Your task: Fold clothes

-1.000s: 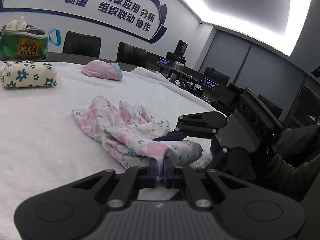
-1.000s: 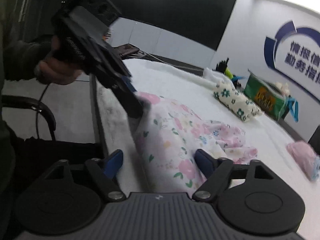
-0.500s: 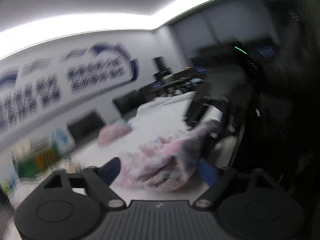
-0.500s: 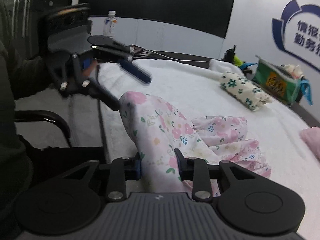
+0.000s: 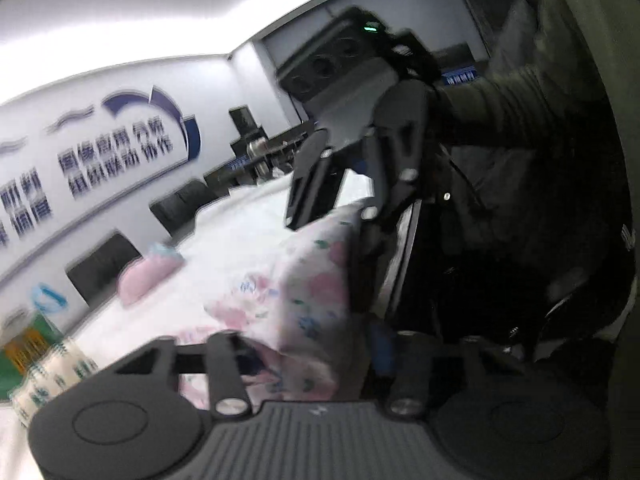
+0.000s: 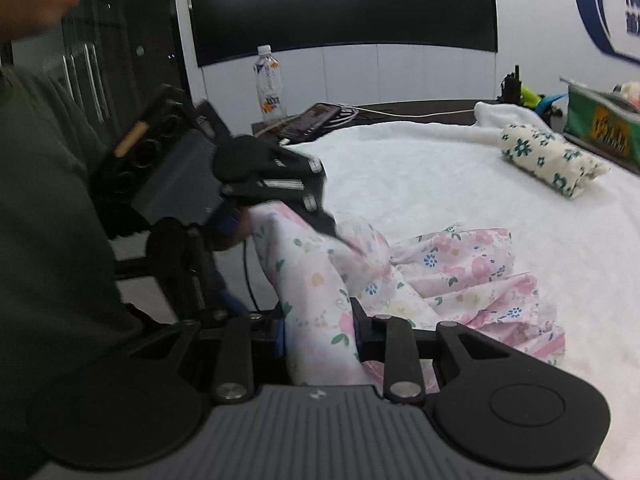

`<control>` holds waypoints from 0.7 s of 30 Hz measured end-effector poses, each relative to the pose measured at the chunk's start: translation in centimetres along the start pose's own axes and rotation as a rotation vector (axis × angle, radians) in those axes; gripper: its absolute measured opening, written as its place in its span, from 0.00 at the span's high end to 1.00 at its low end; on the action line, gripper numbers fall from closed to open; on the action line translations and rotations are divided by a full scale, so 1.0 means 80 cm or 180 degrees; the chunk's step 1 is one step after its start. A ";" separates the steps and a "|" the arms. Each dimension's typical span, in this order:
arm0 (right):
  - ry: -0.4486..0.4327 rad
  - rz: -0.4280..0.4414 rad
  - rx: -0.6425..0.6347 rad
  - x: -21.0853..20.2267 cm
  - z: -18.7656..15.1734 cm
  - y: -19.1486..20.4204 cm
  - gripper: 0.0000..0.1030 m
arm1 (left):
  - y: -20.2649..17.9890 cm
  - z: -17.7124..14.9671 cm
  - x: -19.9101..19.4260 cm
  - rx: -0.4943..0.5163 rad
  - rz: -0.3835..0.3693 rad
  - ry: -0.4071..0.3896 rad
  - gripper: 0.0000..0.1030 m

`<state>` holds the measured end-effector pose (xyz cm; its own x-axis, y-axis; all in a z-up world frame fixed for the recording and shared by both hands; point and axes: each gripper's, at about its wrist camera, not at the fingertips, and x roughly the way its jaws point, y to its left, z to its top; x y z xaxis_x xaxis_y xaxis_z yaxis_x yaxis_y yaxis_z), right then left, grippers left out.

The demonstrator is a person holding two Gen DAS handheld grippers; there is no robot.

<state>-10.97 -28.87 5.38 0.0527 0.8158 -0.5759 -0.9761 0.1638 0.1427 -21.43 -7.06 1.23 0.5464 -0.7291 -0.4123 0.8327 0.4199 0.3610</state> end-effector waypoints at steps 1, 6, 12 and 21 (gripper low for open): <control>0.0002 0.0020 0.0011 0.000 0.000 0.000 0.74 | 0.007 0.000 0.001 -0.0133 -0.0067 0.0021 0.66; -0.0102 -0.0138 0.0008 -0.012 -0.002 0.000 0.54 | 0.049 -0.009 -0.001 -0.0794 -0.0298 -0.0020 0.75; -0.0330 -0.0480 -0.0309 -0.040 -0.025 0.019 0.16 | 0.093 -0.022 -0.016 -0.1473 -0.0496 -0.0198 0.77; -0.0348 -0.0513 -0.0158 -0.022 -0.048 -0.008 0.46 | 0.137 -0.039 -0.025 -0.2354 -0.0681 -0.0180 0.76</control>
<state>-11.21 -32.53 3.23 0.2291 0.8370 -0.4969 -0.9622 0.2719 0.0142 -13.15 0.71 3.41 0.3777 -0.8532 -0.3596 0.7741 0.5041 -0.3830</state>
